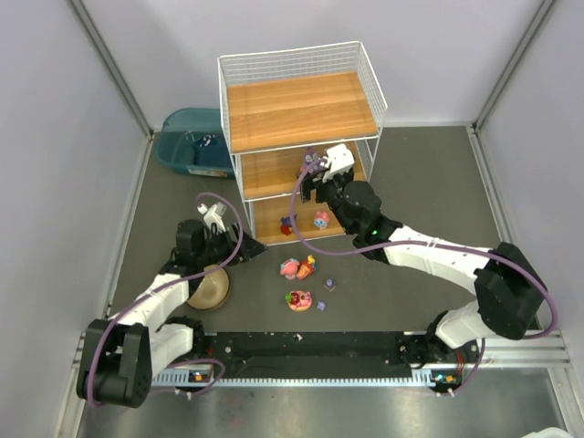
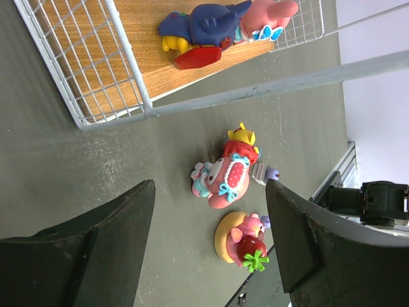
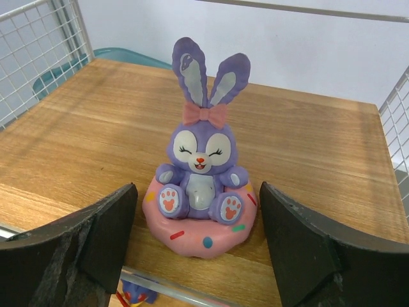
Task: Place and organize the plastic toys onto the shelf
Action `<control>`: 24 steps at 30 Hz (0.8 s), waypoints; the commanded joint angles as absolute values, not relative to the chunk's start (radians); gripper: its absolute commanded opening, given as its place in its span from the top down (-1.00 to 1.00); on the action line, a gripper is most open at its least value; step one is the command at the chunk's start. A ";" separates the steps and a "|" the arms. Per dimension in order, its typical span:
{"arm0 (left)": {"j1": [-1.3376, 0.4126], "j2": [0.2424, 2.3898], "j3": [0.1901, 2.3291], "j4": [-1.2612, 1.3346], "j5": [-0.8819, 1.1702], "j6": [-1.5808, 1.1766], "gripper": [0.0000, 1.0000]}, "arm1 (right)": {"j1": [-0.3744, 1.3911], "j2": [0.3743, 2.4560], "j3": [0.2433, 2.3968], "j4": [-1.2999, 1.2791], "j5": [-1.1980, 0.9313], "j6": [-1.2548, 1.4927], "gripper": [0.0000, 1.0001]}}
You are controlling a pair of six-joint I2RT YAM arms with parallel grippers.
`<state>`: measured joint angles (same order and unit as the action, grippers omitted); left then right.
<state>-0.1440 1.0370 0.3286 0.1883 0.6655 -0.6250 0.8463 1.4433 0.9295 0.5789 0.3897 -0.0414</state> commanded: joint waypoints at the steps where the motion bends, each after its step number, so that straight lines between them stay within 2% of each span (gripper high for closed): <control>1: -0.143 1.042 0.348 0.238 0.680 -0.614 -0.50 | 0.835 1.456 0.945 0.617 0.367 -0.021 -0.53; 7: -0.143 1.042 0.345 0.238 0.680 -0.611 -0.51 | 0.836 1.462 0.939 0.612 0.356 -0.012 -0.47; 14: -0.143 1.042 0.345 0.241 0.681 -0.611 -0.51 | 0.836 1.463 0.933 0.598 0.344 -0.008 -0.29; 24: -0.143 1.043 0.342 0.239 0.684 -0.612 -0.51 | 0.870 1.476 0.930 0.588 0.429 -0.026 -0.19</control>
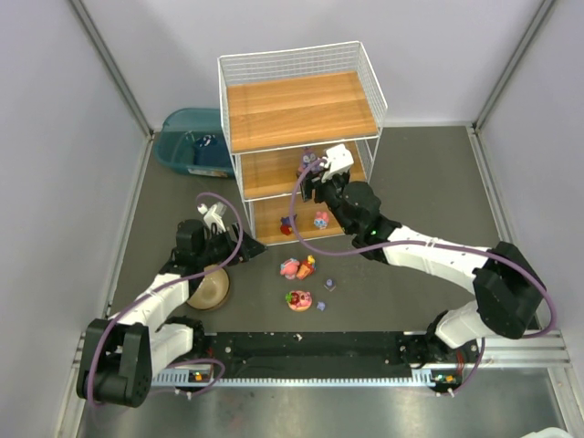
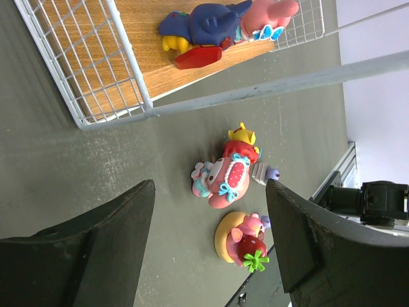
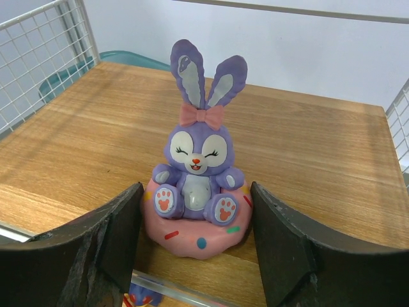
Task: Place and organize the plastic toys onto the shelf
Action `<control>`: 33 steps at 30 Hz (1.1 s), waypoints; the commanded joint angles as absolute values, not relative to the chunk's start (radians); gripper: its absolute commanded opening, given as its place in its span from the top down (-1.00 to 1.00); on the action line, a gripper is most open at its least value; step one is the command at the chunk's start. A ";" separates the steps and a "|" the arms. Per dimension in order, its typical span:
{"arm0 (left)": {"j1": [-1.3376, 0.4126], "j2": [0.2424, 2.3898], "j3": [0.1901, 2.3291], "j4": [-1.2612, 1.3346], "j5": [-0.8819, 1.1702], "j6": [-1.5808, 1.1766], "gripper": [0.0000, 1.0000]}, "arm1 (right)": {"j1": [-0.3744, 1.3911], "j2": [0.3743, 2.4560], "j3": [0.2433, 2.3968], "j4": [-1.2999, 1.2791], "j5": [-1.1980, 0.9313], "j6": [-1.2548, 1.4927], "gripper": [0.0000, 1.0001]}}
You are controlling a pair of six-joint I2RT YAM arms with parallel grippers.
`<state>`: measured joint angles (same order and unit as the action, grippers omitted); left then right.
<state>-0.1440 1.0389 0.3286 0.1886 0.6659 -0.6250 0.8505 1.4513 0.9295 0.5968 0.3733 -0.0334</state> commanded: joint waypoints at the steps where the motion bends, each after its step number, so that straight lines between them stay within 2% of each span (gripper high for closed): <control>1: -0.143 1.042 0.344 0.239 0.684 -0.612 -0.51 | 0.886 1.480 0.933 0.588 0.440 -0.037 -0.19; 9: -0.143 1.037 0.342 0.238 0.684 -0.611 -0.52 | 0.943 1.517 0.954 0.604 0.589 -0.041 -0.20; 33: -0.143 1.037 0.342 0.238 0.687 -0.614 -0.52 | 0.988 1.554 1.015 0.561 0.598 -0.008 -0.25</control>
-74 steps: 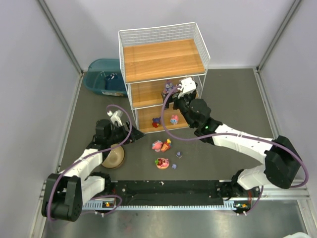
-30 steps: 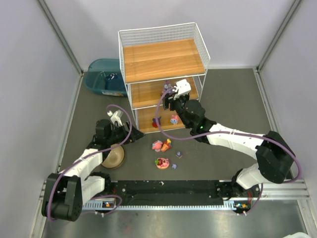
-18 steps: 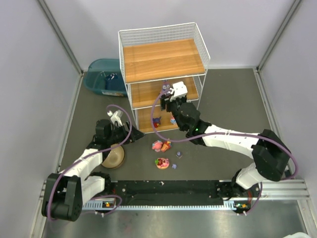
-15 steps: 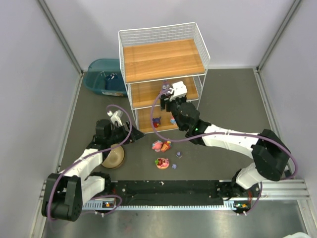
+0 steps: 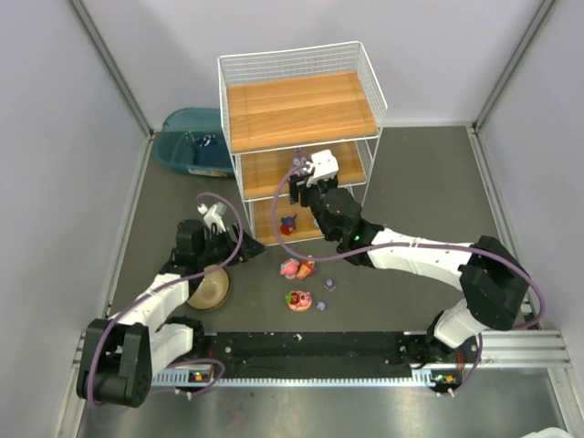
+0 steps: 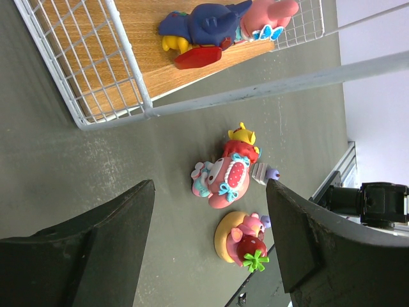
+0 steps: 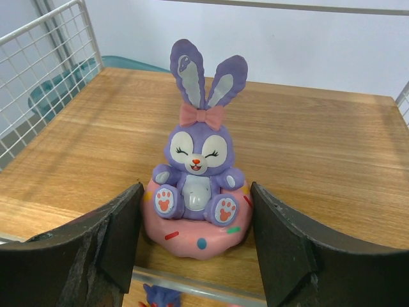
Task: Place and organize the plastic toys onto the shelf
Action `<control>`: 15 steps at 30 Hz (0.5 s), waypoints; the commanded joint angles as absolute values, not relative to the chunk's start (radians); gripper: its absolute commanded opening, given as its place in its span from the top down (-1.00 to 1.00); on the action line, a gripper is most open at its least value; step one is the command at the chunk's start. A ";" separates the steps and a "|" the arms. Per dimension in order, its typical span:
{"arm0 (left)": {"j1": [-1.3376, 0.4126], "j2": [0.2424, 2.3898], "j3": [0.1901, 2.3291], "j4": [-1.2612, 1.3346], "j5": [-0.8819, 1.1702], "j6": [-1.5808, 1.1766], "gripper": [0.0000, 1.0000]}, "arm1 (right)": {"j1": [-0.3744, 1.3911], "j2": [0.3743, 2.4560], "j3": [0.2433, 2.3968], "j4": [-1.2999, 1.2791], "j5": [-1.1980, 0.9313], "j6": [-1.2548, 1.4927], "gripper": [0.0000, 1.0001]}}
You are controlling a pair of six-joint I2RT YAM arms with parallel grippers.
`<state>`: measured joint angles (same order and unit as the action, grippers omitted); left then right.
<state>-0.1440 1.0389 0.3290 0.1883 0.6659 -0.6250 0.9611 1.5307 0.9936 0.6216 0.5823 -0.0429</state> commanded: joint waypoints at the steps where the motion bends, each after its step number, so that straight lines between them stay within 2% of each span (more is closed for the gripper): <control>1: -0.143 1.037 0.342 0.238 0.689 -0.612 -0.52 | 0.991 1.555 1.014 0.561 0.604 -0.006 -0.26; 12: -0.143 1.037 0.342 0.238 0.686 -0.612 -0.52 | 1.006 1.569 1.015 0.554 0.626 0.026 -0.33; 15: -0.143 1.037 0.342 0.238 0.689 -0.612 -0.52 | 1.006 1.572 1.020 0.554 0.635 0.023 -0.41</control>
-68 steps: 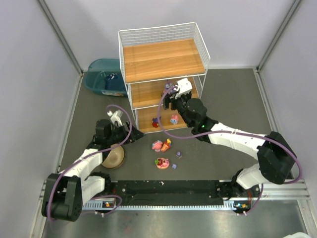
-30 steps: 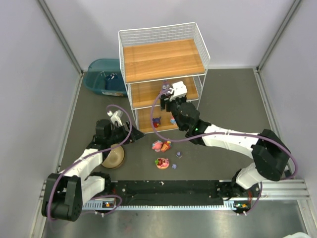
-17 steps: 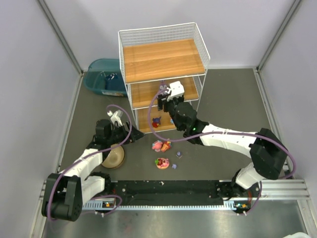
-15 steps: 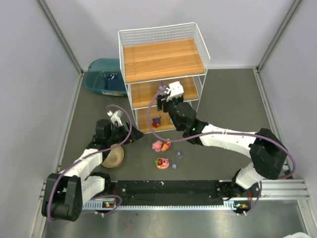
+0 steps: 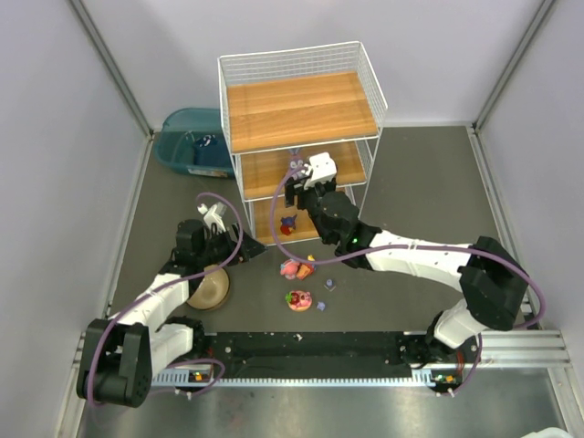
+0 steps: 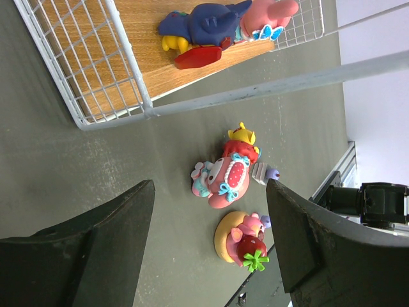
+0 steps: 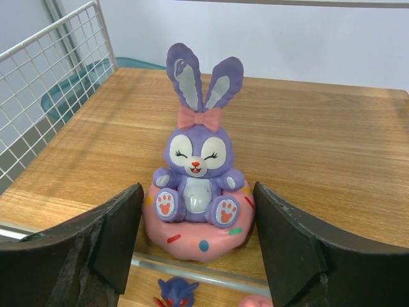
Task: Place and organize the plastic toys onto the shelf
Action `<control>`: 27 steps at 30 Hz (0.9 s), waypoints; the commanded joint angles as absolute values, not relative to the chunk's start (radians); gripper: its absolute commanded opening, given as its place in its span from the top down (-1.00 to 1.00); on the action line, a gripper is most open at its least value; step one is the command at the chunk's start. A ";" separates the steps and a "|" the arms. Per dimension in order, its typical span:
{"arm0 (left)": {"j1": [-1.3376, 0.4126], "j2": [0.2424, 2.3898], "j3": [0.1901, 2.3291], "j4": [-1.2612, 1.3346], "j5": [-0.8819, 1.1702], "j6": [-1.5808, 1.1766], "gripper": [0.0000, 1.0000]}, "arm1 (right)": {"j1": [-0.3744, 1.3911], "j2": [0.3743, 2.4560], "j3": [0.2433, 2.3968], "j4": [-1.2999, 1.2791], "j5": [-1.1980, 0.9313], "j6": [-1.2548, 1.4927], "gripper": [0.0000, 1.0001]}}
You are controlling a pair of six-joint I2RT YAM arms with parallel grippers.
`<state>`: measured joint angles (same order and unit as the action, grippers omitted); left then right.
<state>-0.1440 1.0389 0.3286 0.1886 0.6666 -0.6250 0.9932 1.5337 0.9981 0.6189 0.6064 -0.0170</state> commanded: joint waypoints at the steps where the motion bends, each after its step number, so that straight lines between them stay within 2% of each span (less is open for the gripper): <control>1: -0.143 1.037 0.342 0.239 0.687 -0.612 -0.52 | 1.006 1.572 1.020 0.555 0.640 0.023 -0.50; 4: -0.143 1.037 0.341 0.238 0.686 -0.612 -0.52 | 1.006 1.575 1.026 0.558 0.649 0.020 -0.65; 15: -0.143 1.034 0.342 0.235 0.683 -0.611 -0.54 | 1.006 1.552 1.019 0.601 0.679 -0.037 -0.97; 27: -0.144 1.025 0.347 0.222 0.675 -0.614 -0.58 | 1.006 1.358 1.006 0.565 0.603 -0.158 -0.98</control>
<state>-0.1440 1.0389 0.3286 0.1883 0.6655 -0.6250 1.0012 1.4643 1.0058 0.5674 0.6487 -0.1078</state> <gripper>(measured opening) 0.787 0.987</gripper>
